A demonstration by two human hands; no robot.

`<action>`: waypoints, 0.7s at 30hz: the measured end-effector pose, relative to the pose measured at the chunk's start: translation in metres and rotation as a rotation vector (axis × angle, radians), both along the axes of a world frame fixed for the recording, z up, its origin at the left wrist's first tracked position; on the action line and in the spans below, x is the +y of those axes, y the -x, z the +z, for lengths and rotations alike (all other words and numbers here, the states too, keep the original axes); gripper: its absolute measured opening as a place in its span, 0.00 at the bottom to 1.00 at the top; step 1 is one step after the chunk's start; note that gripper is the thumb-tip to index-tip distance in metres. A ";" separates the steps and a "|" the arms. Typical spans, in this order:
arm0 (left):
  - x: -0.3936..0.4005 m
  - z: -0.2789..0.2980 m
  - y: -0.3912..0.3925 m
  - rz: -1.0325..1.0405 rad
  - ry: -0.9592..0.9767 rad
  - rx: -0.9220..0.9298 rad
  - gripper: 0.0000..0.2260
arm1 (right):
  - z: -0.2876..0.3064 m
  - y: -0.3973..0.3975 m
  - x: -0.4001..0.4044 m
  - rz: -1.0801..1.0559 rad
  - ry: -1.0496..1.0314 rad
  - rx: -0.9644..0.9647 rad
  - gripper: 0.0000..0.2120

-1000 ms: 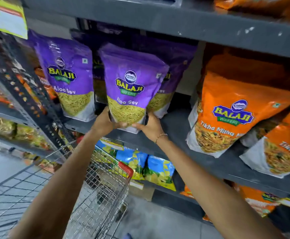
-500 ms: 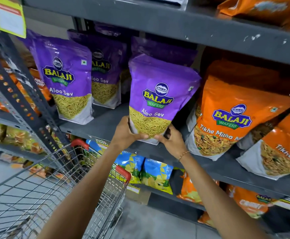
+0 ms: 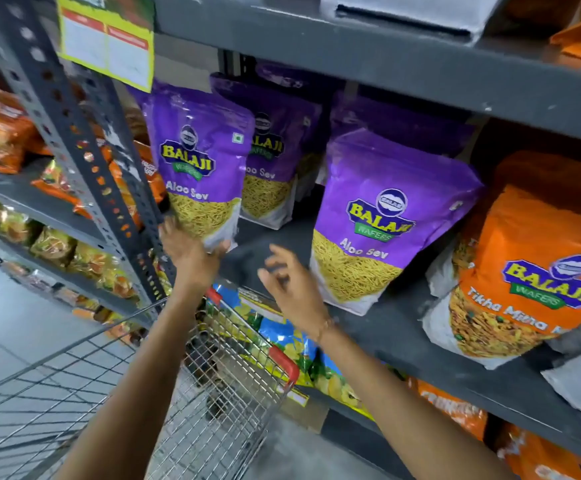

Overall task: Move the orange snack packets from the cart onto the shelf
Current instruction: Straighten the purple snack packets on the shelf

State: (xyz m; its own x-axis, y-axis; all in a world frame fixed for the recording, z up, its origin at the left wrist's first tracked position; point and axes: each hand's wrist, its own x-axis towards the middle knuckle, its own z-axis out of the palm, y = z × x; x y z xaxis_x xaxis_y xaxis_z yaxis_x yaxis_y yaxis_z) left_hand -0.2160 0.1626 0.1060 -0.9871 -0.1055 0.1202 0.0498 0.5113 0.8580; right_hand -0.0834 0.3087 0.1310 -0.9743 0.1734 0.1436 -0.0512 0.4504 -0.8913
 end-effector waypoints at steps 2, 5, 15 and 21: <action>-0.013 -0.004 0.022 -0.064 -0.023 -0.067 0.50 | 0.005 0.053 -0.009 0.049 0.018 -0.061 0.25; -0.020 -0.004 0.029 -0.140 -0.080 -0.040 0.34 | 0.002 0.109 -0.016 0.110 -0.017 -0.154 0.31; -0.011 -0.009 0.013 -0.165 -0.026 0.153 0.29 | -0.021 0.114 -0.016 -0.091 0.019 -0.064 0.21; 0.008 -0.012 -0.010 -0.126 -0.006 0.142 0.36 | -0.023 0.101 -0.001 -0.124 -0.004 -0.093 0.20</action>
State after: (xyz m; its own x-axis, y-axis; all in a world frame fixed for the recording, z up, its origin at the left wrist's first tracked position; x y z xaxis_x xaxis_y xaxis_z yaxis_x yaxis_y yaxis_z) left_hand -0.2063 0.1709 0.0936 -0.9656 0.0165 0.2595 0.2343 0.4881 0.8407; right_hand -0.1840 0.3077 0.1084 -0.9546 0.2928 0.0551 0.0874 0.4520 -0.8877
